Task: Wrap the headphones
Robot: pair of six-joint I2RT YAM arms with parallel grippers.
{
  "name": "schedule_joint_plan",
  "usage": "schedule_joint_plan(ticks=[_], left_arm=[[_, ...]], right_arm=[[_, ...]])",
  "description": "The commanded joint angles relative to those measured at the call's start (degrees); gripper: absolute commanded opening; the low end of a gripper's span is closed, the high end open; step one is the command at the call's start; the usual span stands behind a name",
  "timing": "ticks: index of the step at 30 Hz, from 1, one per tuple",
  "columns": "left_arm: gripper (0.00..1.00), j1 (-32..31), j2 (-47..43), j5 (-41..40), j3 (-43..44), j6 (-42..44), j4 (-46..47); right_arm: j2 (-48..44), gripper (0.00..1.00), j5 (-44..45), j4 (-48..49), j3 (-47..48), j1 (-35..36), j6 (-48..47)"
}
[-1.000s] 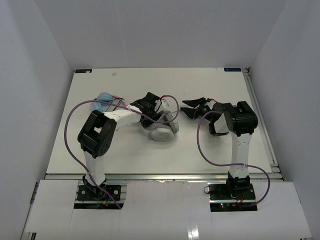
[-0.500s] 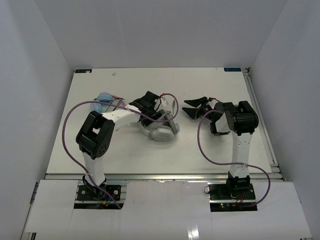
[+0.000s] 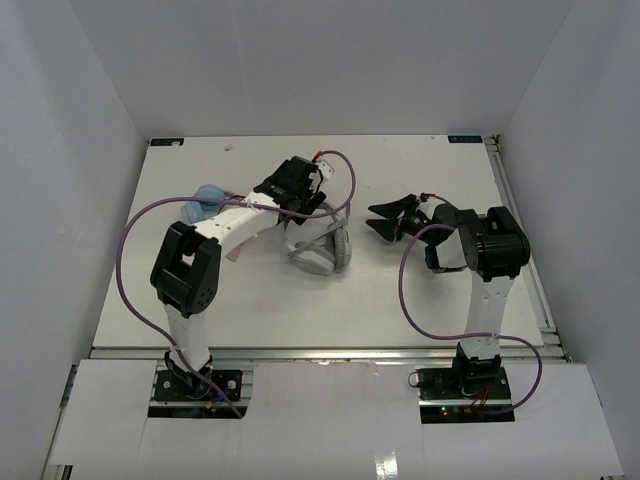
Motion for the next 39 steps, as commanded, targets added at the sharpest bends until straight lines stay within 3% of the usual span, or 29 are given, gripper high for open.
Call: schedule_joint_plan(ticks=[1,9,19,29,39], left_arm=[[0.98,0.98,-0.55,-2.6,0.48,-1.57,-1.8],[0.98,1.32,1.46,-2.22,-0.7,-0.17,-1.74],[0.98,1.32,2.67,7.97,2.47,-1.48,-8.34],[0.98,1.41,2.71,12.73,4.96,-3.76,-13.42],[0.98,1.41,2.41,12.14,6.8,-5.12,-17.4]], right_arm=[[-2.96,0.58,-0.71,16.24,-0.98,-0.26,-4.0],[-2.65,0.57,-0.83,16.15,-1.21,-0.26,-4.98],[-2.33,0.56,-0.89,16.24,-1.32,-0.61,-5.56],[-3.8,0.56,-1.13,15.7,-1.88,-0.85,-6.48],[-5.55,0.53,-0.09,6.11,-1.72,-0.79,-14.44]])
